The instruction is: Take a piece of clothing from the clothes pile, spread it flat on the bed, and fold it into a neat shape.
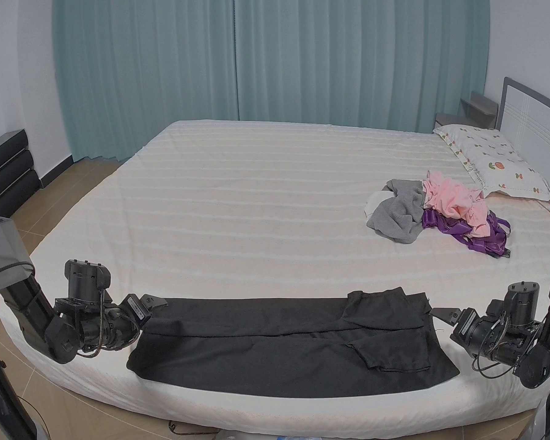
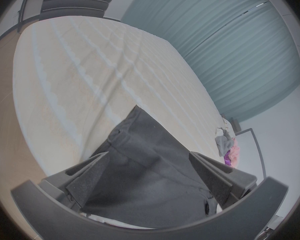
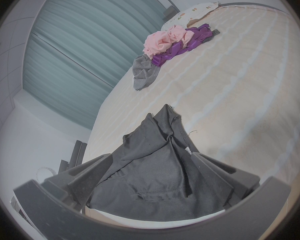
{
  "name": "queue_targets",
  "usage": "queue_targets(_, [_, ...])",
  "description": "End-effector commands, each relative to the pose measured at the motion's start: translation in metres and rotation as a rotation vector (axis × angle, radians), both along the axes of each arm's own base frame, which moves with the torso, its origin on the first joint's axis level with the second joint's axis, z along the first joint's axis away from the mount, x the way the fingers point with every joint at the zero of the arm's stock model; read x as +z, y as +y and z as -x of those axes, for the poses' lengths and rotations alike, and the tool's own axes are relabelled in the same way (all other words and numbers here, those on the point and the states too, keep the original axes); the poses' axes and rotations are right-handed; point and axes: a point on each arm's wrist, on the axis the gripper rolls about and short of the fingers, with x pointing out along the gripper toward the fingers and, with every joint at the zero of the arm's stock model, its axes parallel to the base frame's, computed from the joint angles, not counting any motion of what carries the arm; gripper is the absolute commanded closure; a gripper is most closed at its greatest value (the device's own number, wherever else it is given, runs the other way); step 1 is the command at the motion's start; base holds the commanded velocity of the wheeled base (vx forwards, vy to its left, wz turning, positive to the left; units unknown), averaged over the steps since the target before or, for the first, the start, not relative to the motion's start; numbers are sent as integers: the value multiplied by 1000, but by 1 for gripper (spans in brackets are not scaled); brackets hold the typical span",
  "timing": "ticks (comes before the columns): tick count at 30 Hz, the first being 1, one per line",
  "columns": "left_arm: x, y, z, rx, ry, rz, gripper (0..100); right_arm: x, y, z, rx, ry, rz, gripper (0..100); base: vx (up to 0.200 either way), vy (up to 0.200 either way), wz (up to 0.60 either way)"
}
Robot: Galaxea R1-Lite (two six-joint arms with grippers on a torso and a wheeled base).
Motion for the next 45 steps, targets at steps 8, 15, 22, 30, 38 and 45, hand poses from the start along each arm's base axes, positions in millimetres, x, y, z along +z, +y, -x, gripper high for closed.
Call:
queue_targets(8, [-30,-1,-40,85,44,-86,0,-12,4,-3,17,48,4,0,0,0,0])
queue_targets(15, [-23,-1,-37,99,78,-107,100,-16,5,-7,16,33,10,0,0,0,0])
queue_targets(22, [-1,0,-31,103,58,-106,100,-12,20,-31,46,-50,8,0,0,0,0])
queue_targets(30, [5,0,-33,105,39,-104,100,-39,45,-66,17,52,95,0,0,0,0])
queue_targets(38, [4,1,-33,108,41,-104,100,-41,47,-82,-14,87,126,0,0,0,0])
queue_targets(45, [4,1,-33,108,41,-107,100,-40,47,-86,-35,82,138,100,0,0,0])
